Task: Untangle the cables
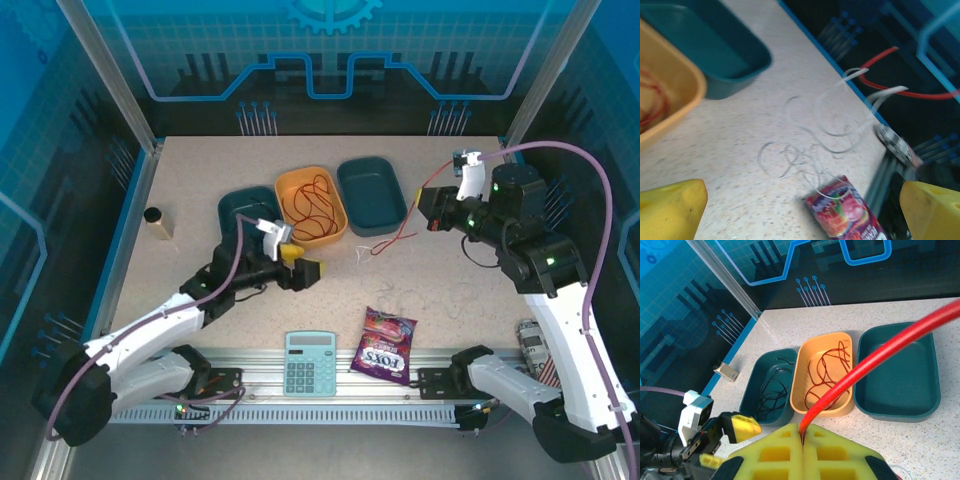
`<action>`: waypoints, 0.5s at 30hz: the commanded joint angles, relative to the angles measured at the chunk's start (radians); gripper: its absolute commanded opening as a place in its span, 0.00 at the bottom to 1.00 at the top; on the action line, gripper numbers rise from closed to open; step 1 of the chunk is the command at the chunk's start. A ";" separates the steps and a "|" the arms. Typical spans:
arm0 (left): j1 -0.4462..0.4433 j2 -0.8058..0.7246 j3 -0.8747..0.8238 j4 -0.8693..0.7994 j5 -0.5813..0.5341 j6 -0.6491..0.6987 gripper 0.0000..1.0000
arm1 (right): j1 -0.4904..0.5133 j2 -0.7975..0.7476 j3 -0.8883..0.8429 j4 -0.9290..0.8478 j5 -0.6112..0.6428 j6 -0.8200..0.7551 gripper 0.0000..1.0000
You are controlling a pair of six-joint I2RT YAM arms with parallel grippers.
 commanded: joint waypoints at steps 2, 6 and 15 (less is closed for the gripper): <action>-0.076 0.071 0.031 0.190 0.067 0.116 0.95 | 0.012 -0.003 -0.022 0.019 -0.037 0.013 0.00; -0.110 0.196 0.042 0.352 0.085 0.103 0.88 | 0.012 -0.008 -0.034 0.026 -0.047 0.023 0.00; -0.138 0.434 0.143 0.440 0.137 0.087 0.64 | 0.012 -0.012 -0.048 0.035 -0.072 0.036 0.00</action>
